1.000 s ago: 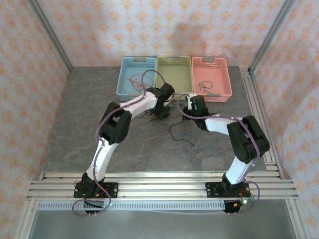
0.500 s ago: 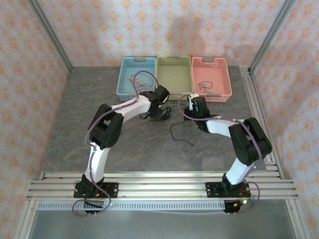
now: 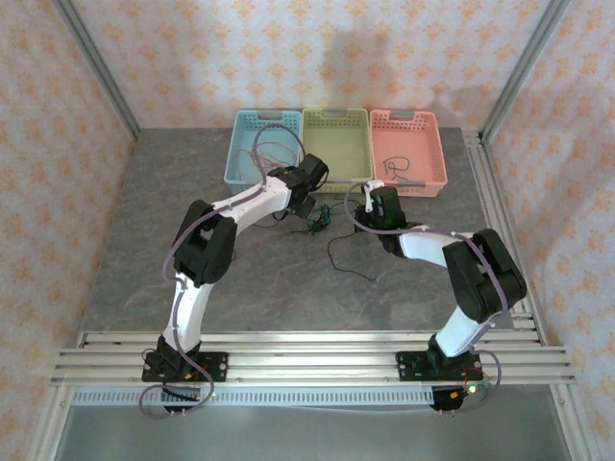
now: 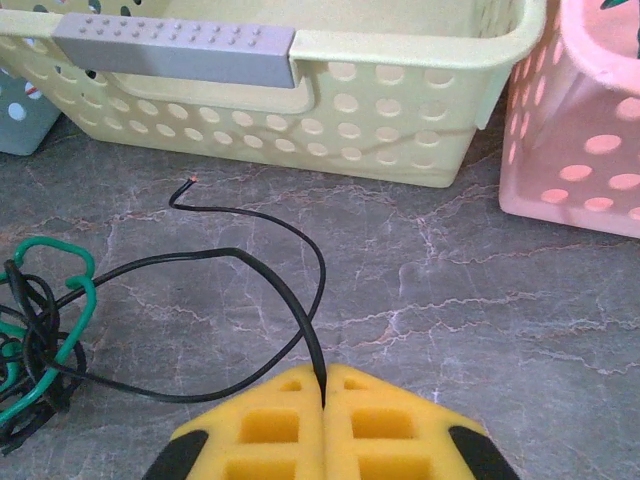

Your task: Untangle the cables

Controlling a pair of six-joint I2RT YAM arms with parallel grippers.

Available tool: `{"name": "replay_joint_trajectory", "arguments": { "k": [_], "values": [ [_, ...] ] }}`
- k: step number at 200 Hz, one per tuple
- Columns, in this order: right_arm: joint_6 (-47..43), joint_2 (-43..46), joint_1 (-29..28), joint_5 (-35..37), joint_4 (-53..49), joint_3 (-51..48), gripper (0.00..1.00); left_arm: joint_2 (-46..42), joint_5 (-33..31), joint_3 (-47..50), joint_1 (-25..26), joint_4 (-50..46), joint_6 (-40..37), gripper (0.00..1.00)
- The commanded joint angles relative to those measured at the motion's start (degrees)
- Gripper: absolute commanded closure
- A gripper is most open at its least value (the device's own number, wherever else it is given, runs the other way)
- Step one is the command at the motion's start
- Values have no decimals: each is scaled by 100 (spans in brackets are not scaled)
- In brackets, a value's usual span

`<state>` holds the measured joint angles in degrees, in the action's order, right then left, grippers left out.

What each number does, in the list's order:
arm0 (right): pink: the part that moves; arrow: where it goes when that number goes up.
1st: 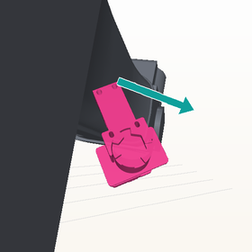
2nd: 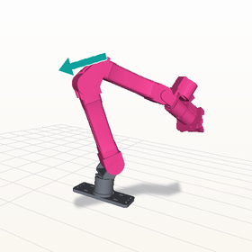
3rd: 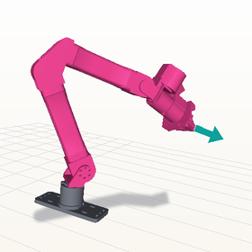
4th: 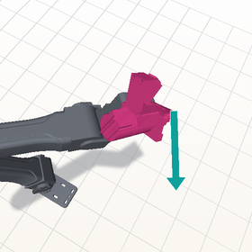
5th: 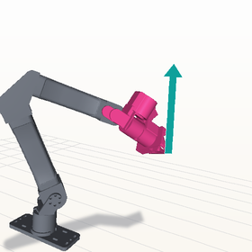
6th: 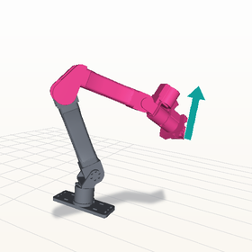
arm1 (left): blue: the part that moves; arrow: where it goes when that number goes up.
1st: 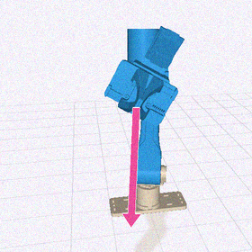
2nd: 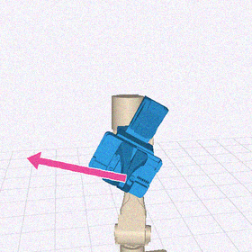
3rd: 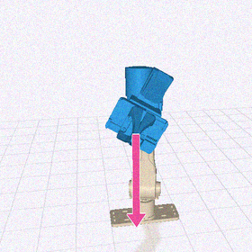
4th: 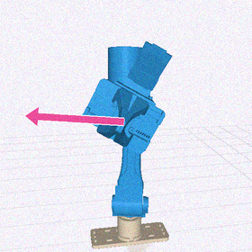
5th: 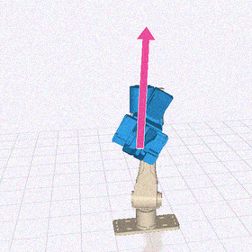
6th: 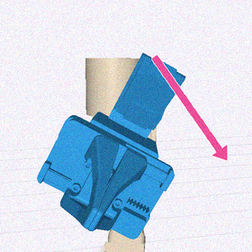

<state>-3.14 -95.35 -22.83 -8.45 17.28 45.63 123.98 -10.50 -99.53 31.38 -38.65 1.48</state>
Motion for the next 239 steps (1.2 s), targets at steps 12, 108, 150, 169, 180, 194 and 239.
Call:
{"name": "replay_joint_trajectory", "arguments": {
  "k": [12,108,150,169,180,194,239],
  "values": [
    [-47,-3,-16,-67,138,78,100,159,130,-167,-325,-614,69,43],
    [-51,-30,-19,-88,110,99,100,174,1419,180,-580,-471,-37,44],
    [-55,-30,-21,-89,95,107,100,-66,2478,509,-684,-82,-142,40],
    [-56,-28,-22,-85,100,96,100,-40,2782,501,-681,-103,-177,39],
    [-56,-22,-24,-87,100,96,100,-88,2879,561,-677,-62,-174,39],
    [-55,-22,-21,-87,100,92,100,-161,2998,646,-677,9,-172,39],
    [-51,-27,-31,-109,100,100,100,-404,3290,887,-678,286,-147,41]
  ]
}}
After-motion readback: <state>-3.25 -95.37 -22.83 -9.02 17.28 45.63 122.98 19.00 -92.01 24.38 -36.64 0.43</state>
